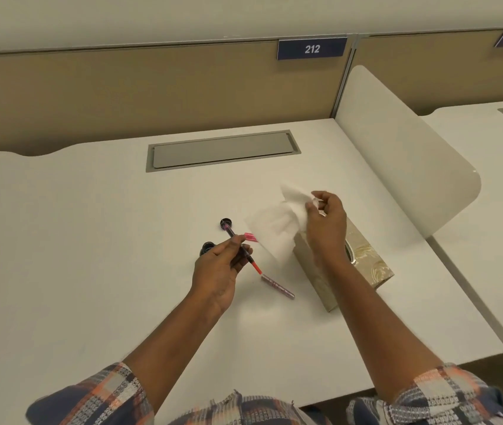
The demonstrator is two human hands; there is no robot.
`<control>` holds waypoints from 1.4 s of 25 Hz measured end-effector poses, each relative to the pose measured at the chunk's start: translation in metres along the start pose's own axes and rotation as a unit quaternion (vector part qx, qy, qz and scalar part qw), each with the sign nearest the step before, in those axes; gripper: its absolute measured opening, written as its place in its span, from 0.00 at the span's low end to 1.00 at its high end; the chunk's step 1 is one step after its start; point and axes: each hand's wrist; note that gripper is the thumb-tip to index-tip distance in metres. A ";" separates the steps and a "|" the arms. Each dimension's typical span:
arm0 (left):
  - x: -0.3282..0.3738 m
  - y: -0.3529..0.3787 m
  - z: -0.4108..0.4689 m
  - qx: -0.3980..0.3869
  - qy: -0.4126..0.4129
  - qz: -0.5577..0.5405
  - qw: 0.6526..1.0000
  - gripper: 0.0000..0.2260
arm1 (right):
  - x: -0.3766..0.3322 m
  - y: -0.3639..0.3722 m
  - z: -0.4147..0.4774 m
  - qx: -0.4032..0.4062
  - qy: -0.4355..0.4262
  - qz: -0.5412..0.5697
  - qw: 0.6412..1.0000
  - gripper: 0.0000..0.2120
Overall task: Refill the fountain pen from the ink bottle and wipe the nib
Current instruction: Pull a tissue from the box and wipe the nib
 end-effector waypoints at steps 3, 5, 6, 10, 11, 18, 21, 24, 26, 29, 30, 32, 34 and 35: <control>0.008 -0.005 0.002 -0.005 0.002 -0.017 1.000 0.05 | 0.003 0.008 -0.025 -0.050 0.040 0.033 0.997 0.10; 0.011 -0.006 0.004 -0.002 0.008 -0.006 1.000 0.06 | 0.001 0.014 -0.039 -0.086 0.046 0.045 0.994 0.10; 0.012 -0.006 0.003 0.001 0.007 -0.004 1.000 0.07 | 0.003 0.016 -0.044 -0.097 0.054 0.037 0.993 0.13; 0.016 -0.009 0.000 -0.004 -0.010 -0.025 1.000 0.05 | 0.006 0.023 -0.055 -0.144 0.087 0.045 0.985 0.18; 0.017 -0.009 0.000 -0.007 -0.012 -0.028 1.000 0.05 | 0.006 0.023 -0.057 -0.151 0.092 0.055 0.983 0.18; 0.020 -0.015 0.001 -0.021 -0.013 -0.020 1.000 0.07 | 0.001 0.009 -0.052 -0.092 0.141 0.112 0.979 0.13; 0.018 -0.016 0.000 -0.026 -0.028 -0.019 0.999 0.08 | -0.003 0.005 -0.054 -0.098 0.189 0.187 0.959 0.07; 0.018 -0.013 -0.004 -0.047 -0.038 -0.005 0.998 0.08 | 0.001 0.006 -0.060 -0.107 0.188 0.169 0.961 0.08; 0.020 -0.011 -0.005 -0.058 -0.037 0.017 0.997 0.08 | 0.004 0.009 -0.065 -0.112 0.177 0.165 0.964 0.13; 0.021 -0.011 -0.006 -0.073 -0.040 0.022 0.996 0.10 | 0.004 0.011 -0.068 -0.116 0.169 0.145 0.968 0.11; 0.021 -0.011 -0.007 -0.080 -0.040 0.011 0.996 0.10 | 0.004 0.011 -0.068 -0.129 0.167 0.132 0.969 0.10; 0.021 -0.010 -0.007 -0.090 -0.037 -0.002 0.995 0.10 | 0.005 0.012 -0.069 -0.157 0.180 0.107 0.965 0.08; 0.021 -0.009 -0.007 -0.093 -0.033 -0.003 0.995 0.09 | 0.005 0.013 -0.071 -0.185 0.193 0.101 0.958 0.08; 0.022 -0.008 -0.007 -0.092 -0.031 -0.006 0.995 0.10 | 0.005 0.014 -0.072 -0.198 0.188 0.095 0.957 0.08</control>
Point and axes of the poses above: each hand's wrist, its own z-axis towards the middle knuckle, its own y-axis out of the palm, x = y × z, and after that the axes turned 3 degrees about z, right-handed
